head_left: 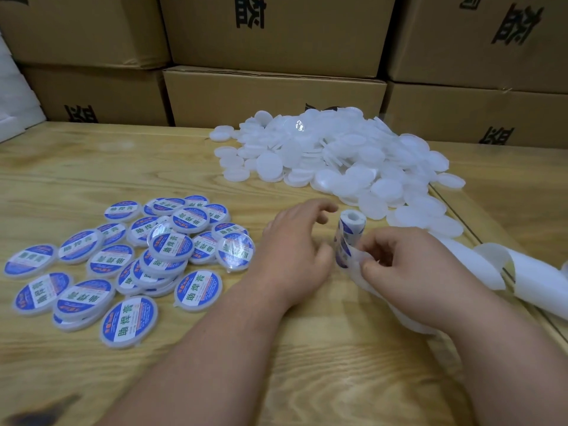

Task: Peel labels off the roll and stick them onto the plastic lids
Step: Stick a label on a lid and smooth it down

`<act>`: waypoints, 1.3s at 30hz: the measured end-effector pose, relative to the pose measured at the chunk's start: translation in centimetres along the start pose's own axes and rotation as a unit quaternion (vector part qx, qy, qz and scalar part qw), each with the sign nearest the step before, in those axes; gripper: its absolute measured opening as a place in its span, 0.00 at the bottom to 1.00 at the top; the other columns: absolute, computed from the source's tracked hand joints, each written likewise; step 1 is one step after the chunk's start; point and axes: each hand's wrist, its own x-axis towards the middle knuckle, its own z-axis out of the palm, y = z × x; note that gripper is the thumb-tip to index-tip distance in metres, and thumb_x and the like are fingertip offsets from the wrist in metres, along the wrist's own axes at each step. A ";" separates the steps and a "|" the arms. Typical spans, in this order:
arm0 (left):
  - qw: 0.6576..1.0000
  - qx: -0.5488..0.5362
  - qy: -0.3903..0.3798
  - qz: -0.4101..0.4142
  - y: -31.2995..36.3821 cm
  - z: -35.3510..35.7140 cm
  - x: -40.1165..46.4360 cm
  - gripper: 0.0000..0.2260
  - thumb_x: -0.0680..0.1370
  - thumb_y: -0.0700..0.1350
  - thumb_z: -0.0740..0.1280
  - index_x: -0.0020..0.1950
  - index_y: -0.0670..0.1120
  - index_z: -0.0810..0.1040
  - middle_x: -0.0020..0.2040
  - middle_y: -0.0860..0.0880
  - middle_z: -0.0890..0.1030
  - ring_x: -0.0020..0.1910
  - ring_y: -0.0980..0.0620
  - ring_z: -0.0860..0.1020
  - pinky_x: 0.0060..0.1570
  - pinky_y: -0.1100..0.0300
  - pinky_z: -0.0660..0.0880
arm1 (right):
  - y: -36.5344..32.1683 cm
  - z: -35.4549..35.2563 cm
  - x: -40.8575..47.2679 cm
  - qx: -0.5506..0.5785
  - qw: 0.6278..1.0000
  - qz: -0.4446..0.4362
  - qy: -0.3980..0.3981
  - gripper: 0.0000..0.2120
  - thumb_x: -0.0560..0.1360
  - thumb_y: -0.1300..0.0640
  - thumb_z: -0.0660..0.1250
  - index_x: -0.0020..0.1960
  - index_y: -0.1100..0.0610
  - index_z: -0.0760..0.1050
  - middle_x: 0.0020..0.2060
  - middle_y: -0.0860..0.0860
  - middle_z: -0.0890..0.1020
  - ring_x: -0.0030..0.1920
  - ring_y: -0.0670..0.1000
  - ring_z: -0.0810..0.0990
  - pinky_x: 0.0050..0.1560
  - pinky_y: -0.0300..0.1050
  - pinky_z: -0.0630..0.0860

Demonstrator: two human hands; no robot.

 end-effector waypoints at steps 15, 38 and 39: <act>0.970 0.195 0.044 -0.141 -4.1 2.1 9.5 0.29 0.75 0.46 0.62 0.77 0.52 0.62 0.79 0.47 0.62 0.77 0.44 0.59 0.74 0.45 0.62 | 0.4 -0.3 -0.1 -0.039 0.999 -0.007 -0.032 0.07 0.73 0.49 0.69 0.37 0.49 0.77 0.32 0.42 0.81 0.30 0.40 0.76 0.31 0.33 0.71; 0.950 0.258 0.042 -0.170 -5.8 1.6 11.4 0.23 0.80 0.47 0.59 0.76 0.54 0.64 0.71 0.46 0.66 0.66 0.42 0.70 0.66 0.48 0.64 | 0.6 0.0 0.2 -0.026 0.999 -0.011 -0.020 0.07 0.72 0.48 0.67 0.38 0.49 0.76 0.32 0.43 0.81 0.31 0.41 0.77 0.29 0.34 0.69; 0.952 0.253 0.043 -0.167 -5.5 1.7 10.6 0.23 0.80 0.47 0.59 0.76 0.53 0.64 0.71 0.46 0.67 0.66 0.41 0.71 0.66 0.47 0.64 | 0.5 0.0 0.2 -0.023 0.999 -0.011 -0.022 0.07 0.72 0.49 0.67 0.38 0.49 0.77 0.32 0.43 0.82 0.31 0.42 0.77 0.30 0.36 0.70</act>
